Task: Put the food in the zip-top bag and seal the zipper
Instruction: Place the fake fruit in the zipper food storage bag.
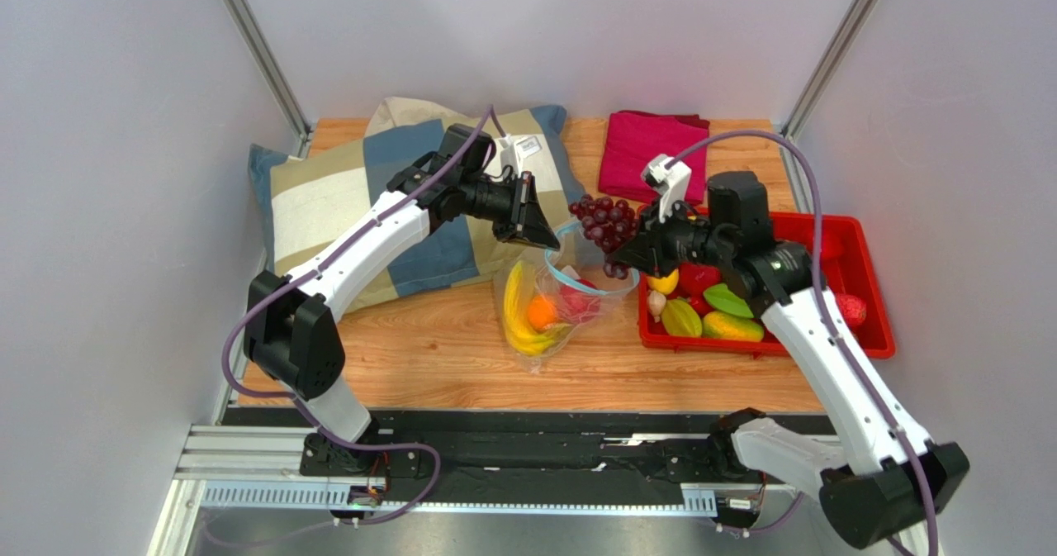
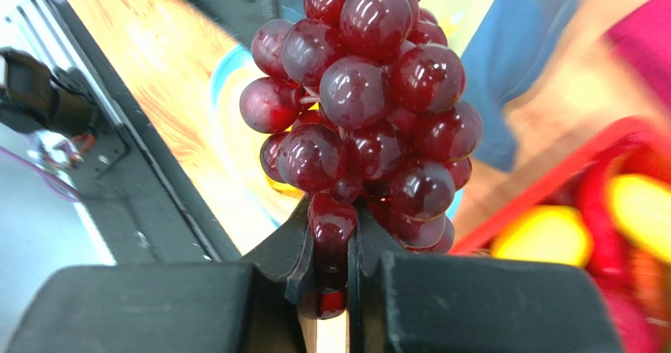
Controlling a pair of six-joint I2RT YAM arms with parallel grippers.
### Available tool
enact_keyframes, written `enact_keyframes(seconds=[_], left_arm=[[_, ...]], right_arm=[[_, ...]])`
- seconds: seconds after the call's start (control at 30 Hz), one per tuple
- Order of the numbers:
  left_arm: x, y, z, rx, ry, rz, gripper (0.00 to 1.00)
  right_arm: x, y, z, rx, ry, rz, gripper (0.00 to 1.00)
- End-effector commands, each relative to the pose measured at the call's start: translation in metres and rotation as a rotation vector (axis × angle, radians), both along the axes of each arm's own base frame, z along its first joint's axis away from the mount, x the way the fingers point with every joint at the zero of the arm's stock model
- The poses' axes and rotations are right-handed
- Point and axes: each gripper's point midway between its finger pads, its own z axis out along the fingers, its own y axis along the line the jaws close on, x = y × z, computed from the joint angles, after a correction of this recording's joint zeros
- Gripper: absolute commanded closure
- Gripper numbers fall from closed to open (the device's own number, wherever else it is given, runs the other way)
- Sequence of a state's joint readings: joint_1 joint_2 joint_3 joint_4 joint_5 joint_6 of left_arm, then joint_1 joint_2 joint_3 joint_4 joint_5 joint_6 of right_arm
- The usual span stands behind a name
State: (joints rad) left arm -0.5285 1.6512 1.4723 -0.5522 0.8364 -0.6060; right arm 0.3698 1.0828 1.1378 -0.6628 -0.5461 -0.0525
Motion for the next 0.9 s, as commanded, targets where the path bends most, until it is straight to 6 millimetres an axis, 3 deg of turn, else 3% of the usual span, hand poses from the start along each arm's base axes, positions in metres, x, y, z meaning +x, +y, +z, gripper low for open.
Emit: enact_keyframes(seconds=[0.0,0.2,0.4,0.5,0.53,0.6,0.63,0.83,0.87], left_arm=[[-0.001,0.001,0.02,-0.045,-0.06,-0.002,1.0],[-0.001,0.001,0.022,-0.048,-0.071,-0.01,1.0],[-0.004,0.0,0.021,-0.05,-0.062,-0.021,1.0],[-0.006,-0.002,0.019,-0.046,-0.066,-0.029,1.0],[-0.007,-0.002,0.019,-0.045,-0.066,-0.031,1.0],[-0.01,-0.004,0.019,-0.045,-0.079,-0.041,1.0],[-0.01,-0.004,0.018,-0.043,-0.08,-0.042,1.0],[-0.012,-0.004,0.018,-0.041,-0.101,-0.056,1.0],[-0.012,-0.004,0.018,-0.04,-0.101,-0.056,1.0]], right_arm=[[-0.017,-0.018,0.031,-0.109,-0.213,0.082,1.0],[-0.041,-0.039,0.009,-0.321,-0.2,0.266,1.0],[-0.031,-0.037,-0.004,-0.405,-0.1,0.348,1.0],[-0.02,-0.031,-0.003,-0.441,-0.082,0.371,1.0],[-0.015,-0.028,0.005,-0.446,-0.1,0.371,1.0],[-0.011,-0.022,-0.002,-0.474,-0.047,0.396,1.0],[-0.007,-0.018,0.007,-0.473,-0.058,0.393,1.0],[0.0,-0.009,-0.016,-0.554,0.082,0.457,1.0],[0.002,-0.005,-0.011,-0.547,0.071,0.464,1.0]])
